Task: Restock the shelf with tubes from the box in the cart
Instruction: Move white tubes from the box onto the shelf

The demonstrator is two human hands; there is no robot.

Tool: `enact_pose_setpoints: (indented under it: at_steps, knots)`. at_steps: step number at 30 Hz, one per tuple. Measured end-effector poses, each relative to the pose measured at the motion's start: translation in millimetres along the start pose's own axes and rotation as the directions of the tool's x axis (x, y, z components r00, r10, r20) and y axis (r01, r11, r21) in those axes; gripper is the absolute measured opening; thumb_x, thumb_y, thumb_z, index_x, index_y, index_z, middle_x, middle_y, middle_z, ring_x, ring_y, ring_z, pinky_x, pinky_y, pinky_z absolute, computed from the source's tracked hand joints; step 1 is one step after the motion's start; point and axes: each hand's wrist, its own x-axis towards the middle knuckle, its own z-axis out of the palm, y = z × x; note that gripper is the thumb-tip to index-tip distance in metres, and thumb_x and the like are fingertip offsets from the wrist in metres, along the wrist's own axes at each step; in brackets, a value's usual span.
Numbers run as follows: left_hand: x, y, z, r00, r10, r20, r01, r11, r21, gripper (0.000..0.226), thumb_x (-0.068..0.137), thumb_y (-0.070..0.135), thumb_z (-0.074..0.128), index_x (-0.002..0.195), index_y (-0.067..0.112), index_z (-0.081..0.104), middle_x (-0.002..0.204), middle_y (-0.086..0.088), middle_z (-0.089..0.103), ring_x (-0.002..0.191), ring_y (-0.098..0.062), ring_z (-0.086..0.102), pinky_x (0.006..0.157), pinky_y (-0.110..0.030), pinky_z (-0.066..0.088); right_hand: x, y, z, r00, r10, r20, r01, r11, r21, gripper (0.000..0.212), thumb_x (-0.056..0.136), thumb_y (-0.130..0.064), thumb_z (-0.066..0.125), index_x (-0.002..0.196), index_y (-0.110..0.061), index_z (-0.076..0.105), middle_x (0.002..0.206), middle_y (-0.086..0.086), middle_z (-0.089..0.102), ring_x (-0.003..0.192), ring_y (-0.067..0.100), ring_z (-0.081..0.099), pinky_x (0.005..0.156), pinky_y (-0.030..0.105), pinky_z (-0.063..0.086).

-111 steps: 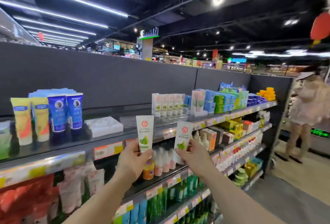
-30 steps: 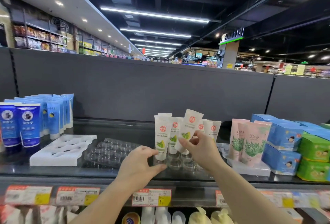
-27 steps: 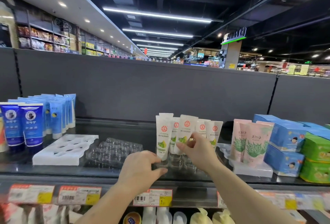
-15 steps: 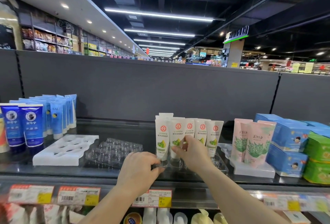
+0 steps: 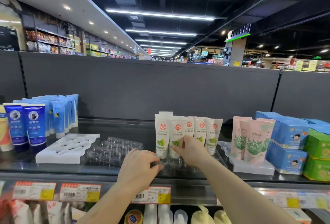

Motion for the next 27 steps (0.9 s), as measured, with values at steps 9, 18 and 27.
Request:
enact_pose_setpoints:
  at_steps: [9,18,27]
  knots:
    - [-2.3,4.0,-2.1,1.000,-0.015,0.010,0.015,1.000,0.021,0.024,0.091,0.048,0.055,0.101,0.033,0.071,0.110,0.019,0.067,0.103,0.005,0.056,0.116,-0.034,0.018,-3.9,-3.0,2.2,1.000,0.007,0.028,-0.003,0.990,-0.138,0.028,0.096,-0.044,0.050,0.096,-0.017,0.056,0.095,0.001,0.064,0.088,0.017,0.061,0.086,0.034,0.054]
    - [3.7,11.6,-7.5,0.997,-0.052,0.058,0.049,0.997,0.053,0.028,0.091,0.054,0.051,0.089,0.032,0.068,0.084,0.021,0.062,0.084,0.004,0.054,0.116,-0.040,0.023,-1.8,7.5,10.5,0.998,0.050,-0.024,-0.051,0.997,-0.062,0.025,0.091,-0.054,0.054,0.083,-0.030,0.051,0.089,-0.010,0.061,0.085,0.012,0.059,0.084,0.036,0.054]
    - [-12.9,12.3,-26.5,0.997,-0.075,0.024,0.076,0.997,-0.029,0.042,0.092,0.052,0.051,0.127,0.030,0.057,0.123,0.011,0.062,0.116,-0.008,0.052,0.111,-0.035,0.031,-44.6,-6.2,14.6,0.981,0.048,-0.190,-0.061,0.996,-0.063,0.032,0.092,-0.053,0.052,0.114,-0.031,0.056,0.108,-0.011,0.061,0.105,0.016,0.055,0.094,0.040,0.046]
